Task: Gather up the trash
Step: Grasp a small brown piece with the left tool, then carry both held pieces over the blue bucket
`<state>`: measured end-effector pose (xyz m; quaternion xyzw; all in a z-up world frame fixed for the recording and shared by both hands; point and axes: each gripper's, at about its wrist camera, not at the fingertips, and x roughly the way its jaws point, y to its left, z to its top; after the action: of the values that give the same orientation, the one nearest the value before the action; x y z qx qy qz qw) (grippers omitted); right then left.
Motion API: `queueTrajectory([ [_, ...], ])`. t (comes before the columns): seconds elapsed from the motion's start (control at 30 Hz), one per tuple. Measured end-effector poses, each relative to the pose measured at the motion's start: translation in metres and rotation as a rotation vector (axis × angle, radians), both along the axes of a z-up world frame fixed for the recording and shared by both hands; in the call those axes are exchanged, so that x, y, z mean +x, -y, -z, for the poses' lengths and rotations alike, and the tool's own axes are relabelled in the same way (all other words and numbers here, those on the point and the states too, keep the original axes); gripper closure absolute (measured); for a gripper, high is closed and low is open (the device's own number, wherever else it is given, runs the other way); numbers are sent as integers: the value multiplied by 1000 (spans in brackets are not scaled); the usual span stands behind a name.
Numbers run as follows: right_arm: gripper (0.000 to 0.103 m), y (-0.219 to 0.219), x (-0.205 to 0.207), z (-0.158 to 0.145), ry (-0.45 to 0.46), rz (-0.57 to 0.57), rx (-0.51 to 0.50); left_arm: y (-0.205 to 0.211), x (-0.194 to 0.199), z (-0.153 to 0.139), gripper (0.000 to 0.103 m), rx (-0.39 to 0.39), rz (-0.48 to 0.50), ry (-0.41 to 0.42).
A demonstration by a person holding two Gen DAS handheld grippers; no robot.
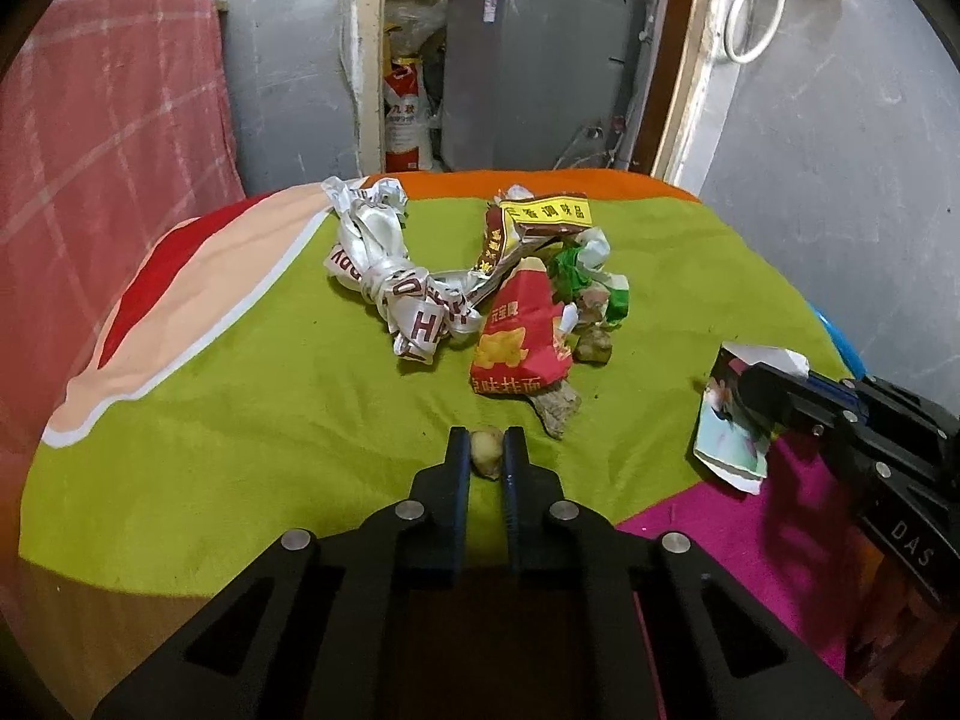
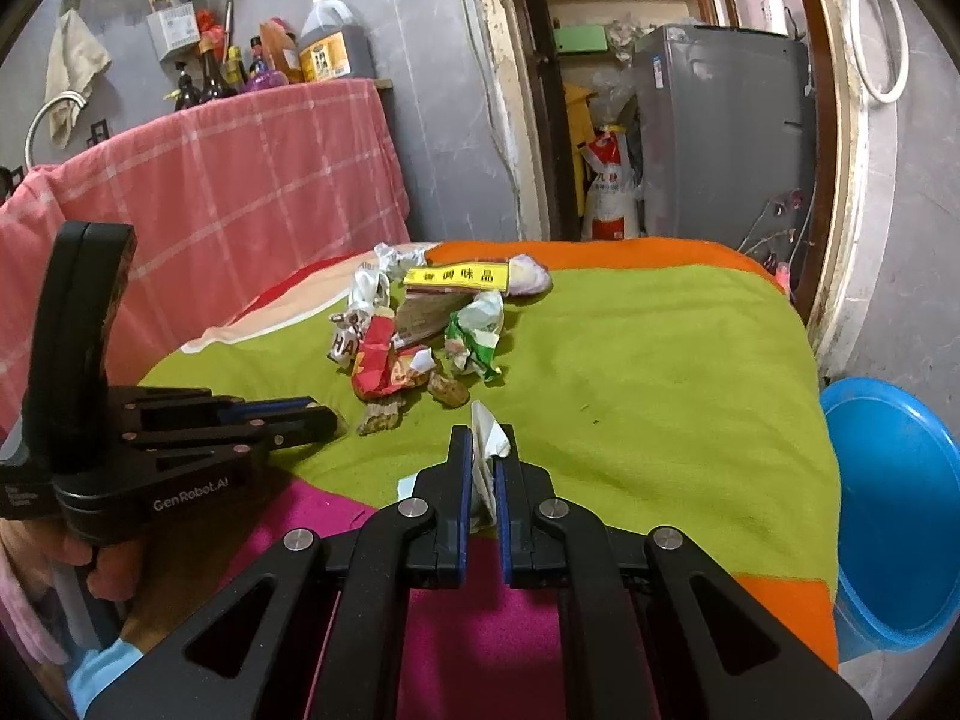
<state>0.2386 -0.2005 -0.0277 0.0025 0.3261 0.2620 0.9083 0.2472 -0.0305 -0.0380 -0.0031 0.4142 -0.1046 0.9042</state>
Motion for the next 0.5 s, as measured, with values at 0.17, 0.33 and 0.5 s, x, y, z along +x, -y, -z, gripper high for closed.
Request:
queueTrajectory([
  [0.17,99,6,-11,-7,63,16,-1,9,-11,-9,96,-29,-13,53],
  [0.33,100,24,-22,-20,147,73,31,25,-21,-28,96,-64,-8,149],
  [0.5,100,54,-35,-42,271,164,68,51,-26,-51,96,-144,0,261],
])
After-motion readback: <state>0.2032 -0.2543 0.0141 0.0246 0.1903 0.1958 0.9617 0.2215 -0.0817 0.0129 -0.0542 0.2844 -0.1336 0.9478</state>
